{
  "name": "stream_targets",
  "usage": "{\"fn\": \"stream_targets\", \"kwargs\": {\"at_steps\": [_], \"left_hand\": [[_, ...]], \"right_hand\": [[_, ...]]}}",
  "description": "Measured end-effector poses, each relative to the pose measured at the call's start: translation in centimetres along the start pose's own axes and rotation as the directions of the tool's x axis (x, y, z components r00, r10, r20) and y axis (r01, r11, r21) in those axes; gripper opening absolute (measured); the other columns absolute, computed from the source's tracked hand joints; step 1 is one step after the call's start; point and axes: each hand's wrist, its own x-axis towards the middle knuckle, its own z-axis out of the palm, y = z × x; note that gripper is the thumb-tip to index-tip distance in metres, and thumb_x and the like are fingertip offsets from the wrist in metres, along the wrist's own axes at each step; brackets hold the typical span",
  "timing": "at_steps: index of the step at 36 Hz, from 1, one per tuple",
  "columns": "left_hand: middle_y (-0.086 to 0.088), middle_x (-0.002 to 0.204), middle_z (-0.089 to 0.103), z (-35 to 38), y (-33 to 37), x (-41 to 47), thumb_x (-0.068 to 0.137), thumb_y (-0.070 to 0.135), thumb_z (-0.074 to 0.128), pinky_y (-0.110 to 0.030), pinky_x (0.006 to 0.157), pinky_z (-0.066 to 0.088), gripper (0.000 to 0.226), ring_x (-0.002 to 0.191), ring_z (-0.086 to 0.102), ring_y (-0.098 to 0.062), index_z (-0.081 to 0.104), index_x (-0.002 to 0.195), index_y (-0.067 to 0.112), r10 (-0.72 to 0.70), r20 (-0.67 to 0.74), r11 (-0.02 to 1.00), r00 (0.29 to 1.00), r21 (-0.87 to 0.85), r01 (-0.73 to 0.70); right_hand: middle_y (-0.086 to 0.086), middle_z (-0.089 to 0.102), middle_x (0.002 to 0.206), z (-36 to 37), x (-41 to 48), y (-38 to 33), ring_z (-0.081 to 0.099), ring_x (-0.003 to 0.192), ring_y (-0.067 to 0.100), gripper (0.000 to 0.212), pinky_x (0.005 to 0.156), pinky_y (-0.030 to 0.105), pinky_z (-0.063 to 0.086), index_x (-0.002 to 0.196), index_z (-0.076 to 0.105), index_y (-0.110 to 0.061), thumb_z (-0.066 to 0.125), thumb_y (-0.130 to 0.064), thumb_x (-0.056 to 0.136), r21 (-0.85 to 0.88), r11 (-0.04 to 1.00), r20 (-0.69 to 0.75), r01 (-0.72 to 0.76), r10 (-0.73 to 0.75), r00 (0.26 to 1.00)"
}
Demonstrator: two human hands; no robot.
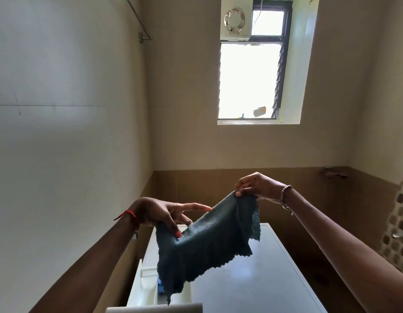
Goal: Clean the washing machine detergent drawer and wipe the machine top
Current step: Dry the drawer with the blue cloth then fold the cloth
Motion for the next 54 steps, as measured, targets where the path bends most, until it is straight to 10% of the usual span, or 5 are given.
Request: {"fn": "stream_targets", "kwargs": {"at_steps": [24, 33, 40, 47, 54], "left_hand": [[-0.017, 0.099, 0.056, -1.3, 3.4, 3.4, 0.082, -0.019, 0.043, -0.035, 0.069, 0.060, 0.030, 0.085, 0.062, -0.025, 0.049, 0.101, 0.003, -0.118, -0.580, 0.952, 0.806, -0.296, -0.073], [-0.020, 0.112, 0.052, -0.8, 2.7, 3.6, 0.088, -0.018, 0.041, -0.031, 0.057, 0.057, 0.079, 0.072, 0.065, -0.022, 0.004, 0.149, 0.015, -0.153, -0.672, 0.898, 0.724, -0.401, -0.182], [-0.017, 0.072, 0.058, -0.4, 3.3, 3.1, 0.083, -0.018, 0.044, -0.028, 0.047, 0.056, 0.029, 0.049, 0.066, -0.019, 0.059, 0.062, -0.004, -0.232, -0.686, 0.843, 0.689, -0.496, -0.210], [-0.030, 0.114, 0.047, -0.3, 3.8, 2.9, 0.070, -0.002, 0.041, -0.045, 0.056, 0.058, 0.072, 0.078, 0.063, -0.039, 0.019, 0.139, -0.006, -0.281, -0.602, 0.635, 0.748, -0.701, -0.325], [-0.029, 0.112, 0.056, -0.1, 4.5, 2.0, 0.078, 0.027, 0.047, -0.067, 0.087, 0.034, 0.056, 0.091, 0.061, -0.048, 0.029, 0.127, 0.007, -0.211, -0.549, 0.713, 0.809, -0.653, -0.258]], "right_hand": [[0.007, 0.062, 0.067, 10.1, 0.5, -4.8, 0.044, 0.054, 0.005, 0.011, 0.043, 0.009, 0.033, 0.083, 0.074, -0.001, 0.073, -0.007, 0.074, -0.336, 0.927, -0.375, 0.165, -0.293, 0.879], [0.002, 0.043, 0.059, 12.8, 0.7, -3.9, 0.033, 0.057, 0.013, 0.034, 0.048, 0.015, 0.026, 0.048, 0.046, -0.014, 0.059, -0.001, 0.078, -0.387, 0.890, -0.404, 0.241, -0.399, 0.823], [0.016, 0.067, 0.089, 13.4, 0.9, -2.4, 0.057, 0.073, 0.014, 0.019, 0.060, 0.010, 0.045, 0.101, 0.070, 0.001, 0.065, -0.006, 0.084, -0.334, 0.888, -0.378, 0.316, -0.433, 0.818], [0.007, 0.059, 0.099, 13.3, 0.5, -1.1, 0.062, 0.092, 0.020, 0.037, 0.081, 0.028, 0.055, 0.112, 0.064, -0.001, 0.072, -0.016, 0.079, -0.212, 0.912, -0.316, 0.351, -0.403, 0.859], [0.006, 0.064, 0.086, 11.0, 0.9, -1.6, 0.059, 0.076, 0.011, 0.020, 0.061, 0.012, 0.048, 0.089, 0.073, -0.002, 0.054, 0.004, 0.086, 0.003, 0.933, -0.497, 0.361, -0.312, 0.810]]}}
